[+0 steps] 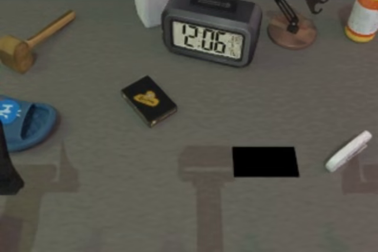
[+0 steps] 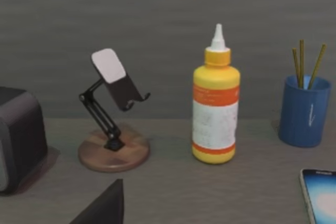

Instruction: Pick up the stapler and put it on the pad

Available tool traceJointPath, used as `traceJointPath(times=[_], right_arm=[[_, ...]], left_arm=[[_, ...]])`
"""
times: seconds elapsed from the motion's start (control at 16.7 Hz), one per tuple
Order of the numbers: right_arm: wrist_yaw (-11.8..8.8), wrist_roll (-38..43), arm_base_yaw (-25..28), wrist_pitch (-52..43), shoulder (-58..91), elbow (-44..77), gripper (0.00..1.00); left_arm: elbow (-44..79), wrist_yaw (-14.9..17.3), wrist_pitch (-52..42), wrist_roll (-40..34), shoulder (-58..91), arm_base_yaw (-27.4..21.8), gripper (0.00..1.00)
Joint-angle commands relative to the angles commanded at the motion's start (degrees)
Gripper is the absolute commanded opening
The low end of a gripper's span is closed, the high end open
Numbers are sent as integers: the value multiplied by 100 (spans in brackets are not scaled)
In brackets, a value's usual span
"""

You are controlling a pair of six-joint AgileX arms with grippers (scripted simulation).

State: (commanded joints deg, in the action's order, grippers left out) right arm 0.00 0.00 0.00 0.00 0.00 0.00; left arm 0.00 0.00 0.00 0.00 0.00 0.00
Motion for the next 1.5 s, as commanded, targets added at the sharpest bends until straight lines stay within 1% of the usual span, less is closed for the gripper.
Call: traceJointPath(times=[0.24, 0.48, 0.66, 1.14, 1.32, 1.5], right_arm=[[-7, 139, 29, -130, 172, 175, 100], [-13, 914, 160, -859, 1251, 1143, 100], [-3, 1779, 293, -1702, 2690, 2216, 100], [20, 4375, 724, -4324, 7418, 5385, 100], [16, 5216, 871, -5152, 8806, 6428, 100], [6, 5880, 988, -5778, 9859, 7273, 100]], left_arm=[[0, 0, 0, 0, 0, 0, 100], [0, 0, 0, 0, 0, 0, 100], [0, 0, 0, 0, 0, 0, 100], [0, 0, 0, 0, 0, 0, 100], [0, 0, 0, 0, 0, 0, 100], [0, 0, 0, 0, 0, 0, 100]])
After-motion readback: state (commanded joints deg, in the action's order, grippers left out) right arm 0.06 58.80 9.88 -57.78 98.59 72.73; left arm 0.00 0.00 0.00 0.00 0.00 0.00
